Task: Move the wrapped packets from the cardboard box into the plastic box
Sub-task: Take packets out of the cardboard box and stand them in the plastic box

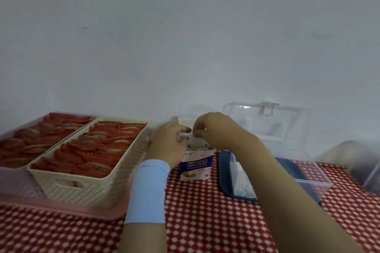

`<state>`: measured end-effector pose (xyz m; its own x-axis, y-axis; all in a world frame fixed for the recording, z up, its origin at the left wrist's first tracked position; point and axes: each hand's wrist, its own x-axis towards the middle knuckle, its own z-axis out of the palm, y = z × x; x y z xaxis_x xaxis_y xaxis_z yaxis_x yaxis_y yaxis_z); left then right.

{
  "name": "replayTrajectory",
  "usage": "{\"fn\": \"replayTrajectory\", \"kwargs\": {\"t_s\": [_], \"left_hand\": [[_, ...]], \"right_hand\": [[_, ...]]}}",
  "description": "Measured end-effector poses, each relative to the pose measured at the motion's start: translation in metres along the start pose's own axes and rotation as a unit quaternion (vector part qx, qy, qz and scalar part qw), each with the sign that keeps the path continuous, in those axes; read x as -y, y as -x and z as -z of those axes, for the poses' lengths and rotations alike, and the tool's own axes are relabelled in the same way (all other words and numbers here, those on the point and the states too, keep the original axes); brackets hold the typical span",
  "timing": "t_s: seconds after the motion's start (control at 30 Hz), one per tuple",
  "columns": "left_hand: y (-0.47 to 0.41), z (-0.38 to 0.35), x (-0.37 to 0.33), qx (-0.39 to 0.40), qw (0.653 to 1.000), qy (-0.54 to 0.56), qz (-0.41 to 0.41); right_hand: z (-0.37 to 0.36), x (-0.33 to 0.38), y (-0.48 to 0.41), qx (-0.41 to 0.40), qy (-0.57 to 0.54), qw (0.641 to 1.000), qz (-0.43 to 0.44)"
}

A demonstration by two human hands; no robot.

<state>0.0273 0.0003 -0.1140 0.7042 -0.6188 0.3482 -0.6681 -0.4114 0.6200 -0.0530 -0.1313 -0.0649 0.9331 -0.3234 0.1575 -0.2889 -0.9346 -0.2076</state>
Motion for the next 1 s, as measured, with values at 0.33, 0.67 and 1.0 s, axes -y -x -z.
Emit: {"fn": "replayTrajectory", "kwargs": {"t_s": [0.33, 0.67, 1.0], "left_hand": [[0.002, -0.004, -0.003, -0.027, 0.993, 0.104, 0.042], [0.001, 0.006, -0.016, -0.053, 0.964, 0.26, 0.027], [0.01, 0.017, -0.045, 0.104, 0.965, 0.24, 0.021]], "right_hand": [[-0.006, -0.012, 0.006, -0.038, -0.177, 0.983, 0.013], [0.015, -0.011, 0.016, -0.103, -0.366, 0.924, 0.037], [0.018, -0.032, 0.058, -0.088, -0.503, 0.859, -0.037]]}}
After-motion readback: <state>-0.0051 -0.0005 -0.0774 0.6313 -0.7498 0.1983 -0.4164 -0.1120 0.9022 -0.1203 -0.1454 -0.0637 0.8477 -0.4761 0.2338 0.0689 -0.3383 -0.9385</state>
